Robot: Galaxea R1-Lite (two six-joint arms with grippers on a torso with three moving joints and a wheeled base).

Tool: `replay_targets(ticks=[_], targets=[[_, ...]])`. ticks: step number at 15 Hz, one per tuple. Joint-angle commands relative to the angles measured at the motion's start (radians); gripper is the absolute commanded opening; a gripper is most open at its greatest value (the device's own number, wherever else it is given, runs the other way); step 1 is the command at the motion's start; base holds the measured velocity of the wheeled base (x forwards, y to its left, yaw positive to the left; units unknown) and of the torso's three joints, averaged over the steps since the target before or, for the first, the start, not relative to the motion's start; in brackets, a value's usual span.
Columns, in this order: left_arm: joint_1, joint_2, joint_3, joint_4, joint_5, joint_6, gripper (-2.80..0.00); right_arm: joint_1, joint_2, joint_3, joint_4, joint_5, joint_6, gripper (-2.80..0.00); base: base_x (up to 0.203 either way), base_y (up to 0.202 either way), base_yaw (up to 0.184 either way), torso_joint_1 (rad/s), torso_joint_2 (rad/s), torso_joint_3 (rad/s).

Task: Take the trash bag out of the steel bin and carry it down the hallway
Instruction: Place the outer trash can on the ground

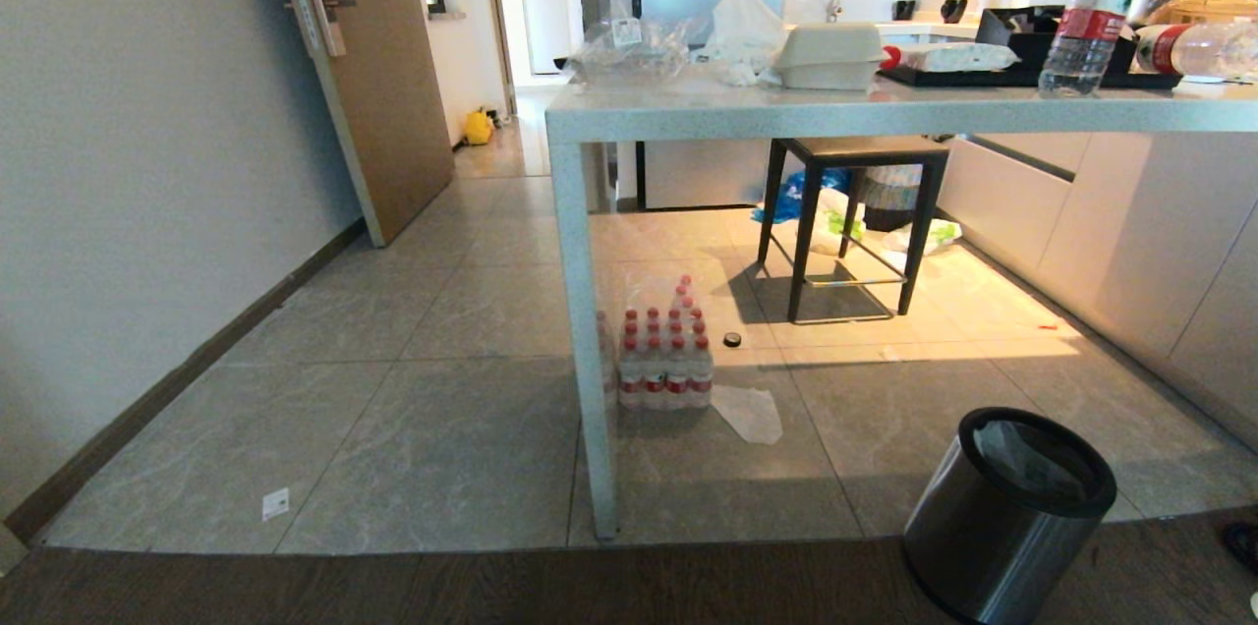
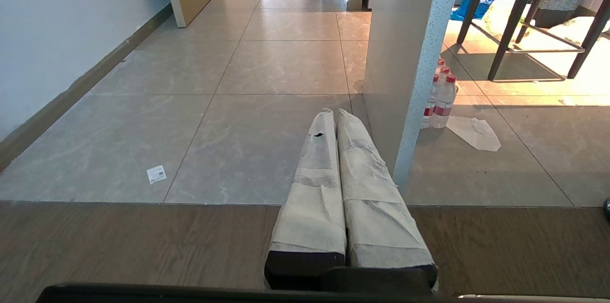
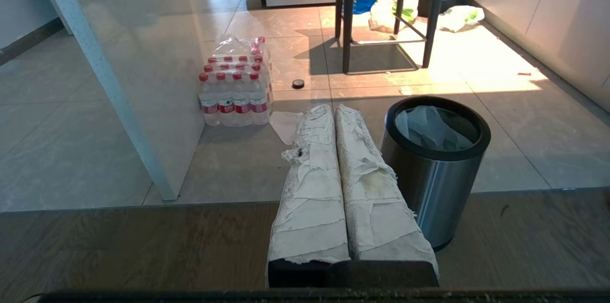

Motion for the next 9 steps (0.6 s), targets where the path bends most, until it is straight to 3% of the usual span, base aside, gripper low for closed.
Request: replay_targets(ticks=[1, 9], targets=[[0.0, 0.0, 0.0, -0.003, 0.0, 0.008, -2.8, 0.0, -0.002, 0.0, -0.001, 0.0, 0.0, -2.8, 0.0, 0.0, 0.0, 0.0, 0.0, 0.0], [0.0, 0.0, 0.0, 0.002, -0.001, -0.002, -2.8, 0.0, 0.0, 0.0, -0.001, 0.001, 0.0, -2.8, 0.0, 0.0, 0.0, 0.0, 0.0, 0.0]])
